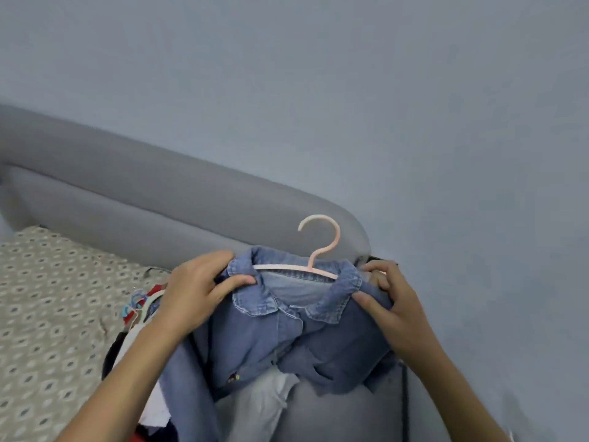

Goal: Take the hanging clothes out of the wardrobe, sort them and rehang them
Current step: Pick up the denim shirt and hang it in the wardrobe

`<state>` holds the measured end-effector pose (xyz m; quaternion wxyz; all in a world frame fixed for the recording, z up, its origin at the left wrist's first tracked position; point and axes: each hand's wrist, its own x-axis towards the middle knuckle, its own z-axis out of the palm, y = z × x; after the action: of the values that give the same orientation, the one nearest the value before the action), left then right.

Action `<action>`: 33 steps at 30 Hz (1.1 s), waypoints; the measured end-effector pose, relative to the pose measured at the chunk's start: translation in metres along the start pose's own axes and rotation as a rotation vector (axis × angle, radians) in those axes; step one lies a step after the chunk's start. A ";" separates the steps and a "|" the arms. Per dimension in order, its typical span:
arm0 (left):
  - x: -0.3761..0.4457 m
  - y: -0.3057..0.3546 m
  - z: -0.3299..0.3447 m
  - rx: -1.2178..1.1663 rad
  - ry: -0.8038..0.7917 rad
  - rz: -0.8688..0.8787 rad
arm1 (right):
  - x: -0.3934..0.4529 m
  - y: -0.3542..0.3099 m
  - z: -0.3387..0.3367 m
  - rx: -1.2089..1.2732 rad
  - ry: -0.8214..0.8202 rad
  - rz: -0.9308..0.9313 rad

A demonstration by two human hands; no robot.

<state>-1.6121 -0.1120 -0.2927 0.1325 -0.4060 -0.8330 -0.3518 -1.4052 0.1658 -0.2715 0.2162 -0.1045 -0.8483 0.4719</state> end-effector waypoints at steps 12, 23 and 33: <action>-0.012 0.237 0.091 -0.216 -0.289 0.432 | -0.274 -0.035 -0.165 -0.160 0.391 0.140; -0.114 0.449 0.156 -0.439 -0.521 0.770 | -0.516 -0.082 -0.240 -0.443 0.744 0.352; -0.173 0.614 0.210 -0.632 -0.658 1.022 | -0.636 -0.132 -0.261 -0.523 1.235 0.515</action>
<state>-1.0157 0.1925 -0.2367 -0.1031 -0.8530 -0.3913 -0.3295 -0.7176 0.0500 -0.2095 0.5061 -0.5977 -0.6049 0.1439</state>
